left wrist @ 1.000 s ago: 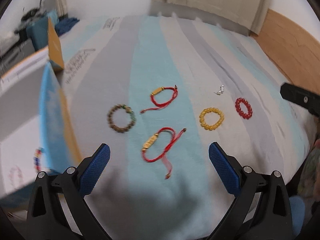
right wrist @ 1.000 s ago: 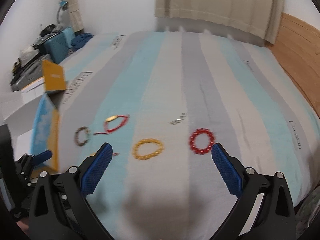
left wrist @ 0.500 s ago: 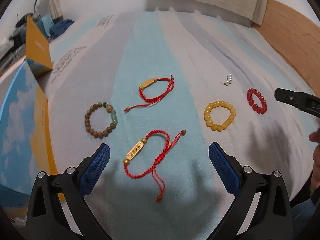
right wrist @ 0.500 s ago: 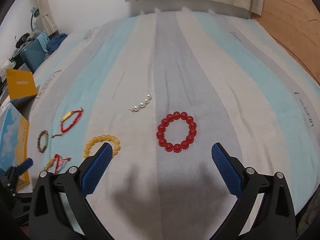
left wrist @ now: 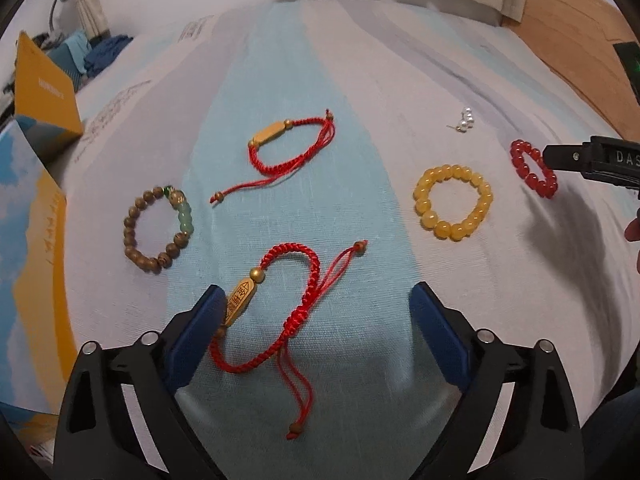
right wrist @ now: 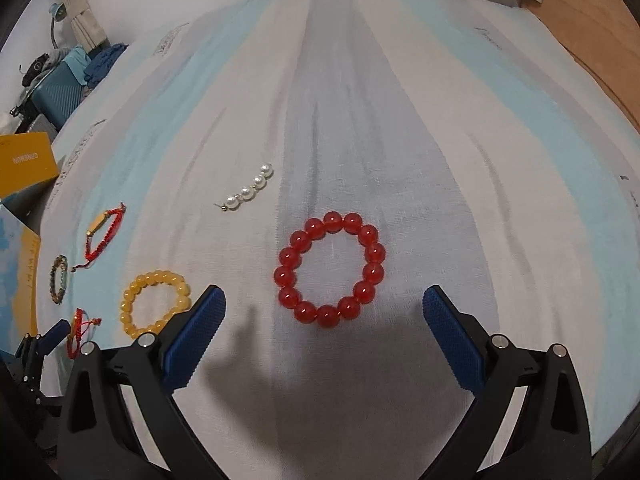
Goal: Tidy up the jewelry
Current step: 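Grasp the red cord bracelet with the left tool while the right tool grasps the red bead bracelet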
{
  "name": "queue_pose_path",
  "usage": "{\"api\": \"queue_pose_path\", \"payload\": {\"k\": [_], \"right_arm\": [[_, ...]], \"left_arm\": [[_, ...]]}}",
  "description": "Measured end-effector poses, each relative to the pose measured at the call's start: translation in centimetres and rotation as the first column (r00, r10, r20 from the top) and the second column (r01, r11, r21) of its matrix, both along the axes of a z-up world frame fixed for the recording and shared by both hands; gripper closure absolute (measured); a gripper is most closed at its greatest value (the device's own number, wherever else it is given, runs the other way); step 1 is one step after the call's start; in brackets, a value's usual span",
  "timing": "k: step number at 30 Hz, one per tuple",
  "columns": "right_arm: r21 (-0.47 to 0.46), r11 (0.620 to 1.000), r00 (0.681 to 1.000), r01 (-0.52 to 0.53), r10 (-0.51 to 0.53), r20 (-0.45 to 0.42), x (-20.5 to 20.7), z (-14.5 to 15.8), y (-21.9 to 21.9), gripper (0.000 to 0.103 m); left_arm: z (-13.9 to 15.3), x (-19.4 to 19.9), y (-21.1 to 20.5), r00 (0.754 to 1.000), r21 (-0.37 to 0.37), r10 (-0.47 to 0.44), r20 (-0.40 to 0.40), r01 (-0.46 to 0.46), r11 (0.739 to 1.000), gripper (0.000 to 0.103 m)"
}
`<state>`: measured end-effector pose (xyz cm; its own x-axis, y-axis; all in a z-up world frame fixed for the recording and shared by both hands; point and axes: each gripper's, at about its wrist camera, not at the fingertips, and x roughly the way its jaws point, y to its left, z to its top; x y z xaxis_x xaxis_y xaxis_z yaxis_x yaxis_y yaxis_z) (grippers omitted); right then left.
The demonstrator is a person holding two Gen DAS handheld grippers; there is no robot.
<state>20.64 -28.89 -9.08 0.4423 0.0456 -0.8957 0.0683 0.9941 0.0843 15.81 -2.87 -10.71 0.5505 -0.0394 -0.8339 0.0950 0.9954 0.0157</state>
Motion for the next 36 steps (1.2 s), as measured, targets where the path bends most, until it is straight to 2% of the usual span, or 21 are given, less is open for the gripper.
{"api": "queue_pose_path", "payload": {"k": [5, 9, 10, 14, 15, 20, 22, 26, 28, 36], "right_arm": [[0.052, 0.999, 0.998, 0.005, -0.002, -0.062, 1.0, -1.6, -0.3, 0.025], [0.068, 0.998, 0.997, 0.016, -0.010, -0.078, 1.4, -2.2, -0.3, 0.028], [0.080, 0.997, 0.996, 0.022, -0.015, -0.083, 1.4, -2.3, -0.3, 0.029], [0.083, 0.995, 0.995, 0.046, -0.038, -0.094, 1.3, -2.8, -0.6, 0.044], [0.084, 0.995, 0.995, 0.048, -0.040, -0.097, 1.3, -2.8, -0.6, 0.045], [0.052, 0.998, 0.995, 0.042, -0.037, -0.095, 1.1, -2.7, -0.7, 0.056], [0.043, 0.998, 0.996, 0.038, -0.035, -0.087, 1.0, -2.7, -0.6, 0.061], [0.058, 0.997, 0.996, 0.049, -0.044, -0.076, 0.9, -2.6, -0.7, 0.075], [0.096, 0.994, 0.997, 0.045, -0.039, -0.065, 0.8, -2.3, -0.6, 0.089], [0.149, 0.989, 1.000, 0.015, -0.014, -0.008, 0.2, -1.3, -0.2, 0.091]], "left_arm": [[-0.2, 0.2, 0.1, 1.000, -0.005, 0.010, -0.001, -0.010, 1.000, 0.020], [-0.2, 0.0, 0.2, 1.000, 0.010, 0.014, -0.007, -0.014, 1.000, 0.029], [-0.1, 0.0, 0.2, 1.000, 0.009, 0.016, -0.008, -0.016, 1.000, 0.035], [0.1, 0.0, 0.9, 0.999, 0.002, 0.035, -0.011, -0.035, 0.999, 0.056], [0.2, 0.0, 1.1, 0.999, 0.001, 0.038, -0.012, -0.038, 0.999, 0.059], [0.2, 0.1, 1.5, 0.999, 0.041, 0.049, -0.016, -0.049, 0.998, 0.085], [0.2, 0.1, 1.7, 0.999, 0.037, 0.047, -0.018, -0.047, 0.998, 0.090], [0.5, 0.1, 2.1, 0.999, 0.016, 0.034, -0.022, -0.034, 0.999, 0.096], [0.6, 0.0, 2.1, 0.999, 0.013, 0.029, -0.020, -0.029, 0.999, 0.098], [0.9, -0.1, 2.2, 1.000, -0.023, 0.012, -0.019, -0.013, 1.000, 0.099]]}}
